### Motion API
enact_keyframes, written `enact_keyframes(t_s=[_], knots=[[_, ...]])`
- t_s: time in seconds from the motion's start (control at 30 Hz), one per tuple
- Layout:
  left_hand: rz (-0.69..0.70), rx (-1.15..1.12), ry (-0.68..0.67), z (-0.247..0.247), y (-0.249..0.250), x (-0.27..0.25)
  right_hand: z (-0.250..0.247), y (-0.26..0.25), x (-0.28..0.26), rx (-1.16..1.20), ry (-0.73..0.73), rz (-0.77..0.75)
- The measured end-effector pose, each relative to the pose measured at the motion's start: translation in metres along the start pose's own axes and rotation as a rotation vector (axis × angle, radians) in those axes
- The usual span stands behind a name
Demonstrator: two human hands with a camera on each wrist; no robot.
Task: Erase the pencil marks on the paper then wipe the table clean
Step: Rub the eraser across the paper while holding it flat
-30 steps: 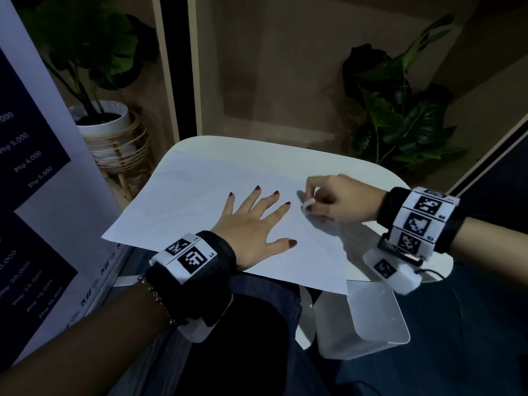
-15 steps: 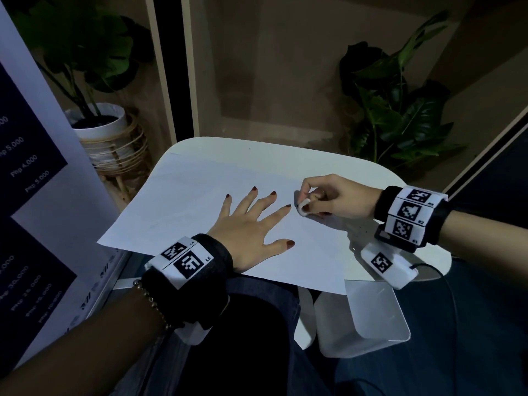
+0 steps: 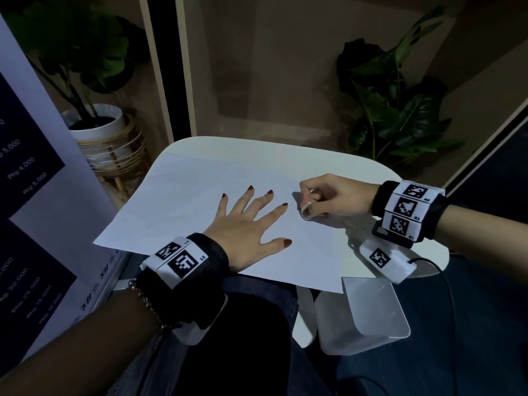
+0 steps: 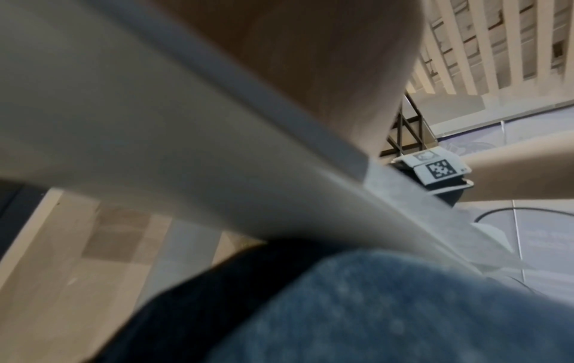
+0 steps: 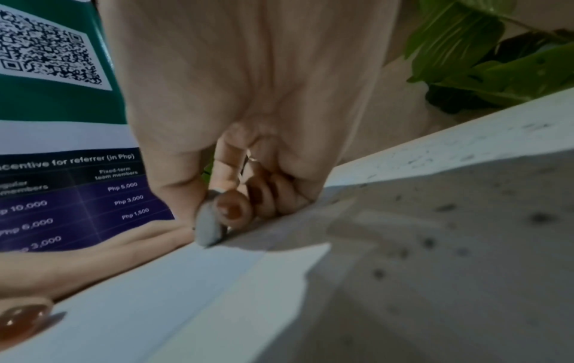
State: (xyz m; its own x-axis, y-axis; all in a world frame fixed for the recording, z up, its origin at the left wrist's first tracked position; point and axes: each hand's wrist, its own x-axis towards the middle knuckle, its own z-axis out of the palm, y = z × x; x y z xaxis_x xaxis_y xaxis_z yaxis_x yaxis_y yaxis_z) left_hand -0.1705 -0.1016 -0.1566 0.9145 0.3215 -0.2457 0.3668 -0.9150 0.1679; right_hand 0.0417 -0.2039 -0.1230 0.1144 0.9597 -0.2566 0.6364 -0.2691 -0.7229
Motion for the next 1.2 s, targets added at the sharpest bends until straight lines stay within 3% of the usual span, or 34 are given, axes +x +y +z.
enact_keyframes(t_s=[0.17,0.33,0.47,0.6,0.77,0.87,0.93,1.1,1.2], knots=[[-0.007,0.022,-0.003,-0.001,0.001,0.0,0.004,0.002,0.007,-0.093,0.154,0.006],[-0.007,0.003,-0.001,0.0,0.001,0.0,0.003,-0.005,-0.004,0.072,-0.079,-0.022],[-0.008,0.01,0.004,0.001,0.001,0.0,0.01,-0.004,-0.002,0.056,0.024,-0.028],[-0.004,0.005,0.0,0.001,0.001,-0.001,0.008,-0.007,-0.009,0.052,-0.119,-0.049],[-0.013,0.014,-0.004,0.001,0.002,0.0,0.011,-0.004,-0.003,-0.028,0.074,-0.029],[-0.01,0.01,-0.01,0.001,0.002,-0.001,0.007,-0.011,-0.008,0.036,-0.112,-0.025],[-0.009,0.014,-0.011,0.001,0.002,-0.001,0.007,-0.016,-0.009,0.023,-0.153,0.008],[-0.013,0.01,-0.006,0.001,0.003,-0.002,0.008,-0.021,-0.004,-0.028,0.161,0.111],[-0.016,0.005,0.007,0.002,0.003,-0.002,0.007,-0.037,-0.015,0.163,0.304,0.189]])
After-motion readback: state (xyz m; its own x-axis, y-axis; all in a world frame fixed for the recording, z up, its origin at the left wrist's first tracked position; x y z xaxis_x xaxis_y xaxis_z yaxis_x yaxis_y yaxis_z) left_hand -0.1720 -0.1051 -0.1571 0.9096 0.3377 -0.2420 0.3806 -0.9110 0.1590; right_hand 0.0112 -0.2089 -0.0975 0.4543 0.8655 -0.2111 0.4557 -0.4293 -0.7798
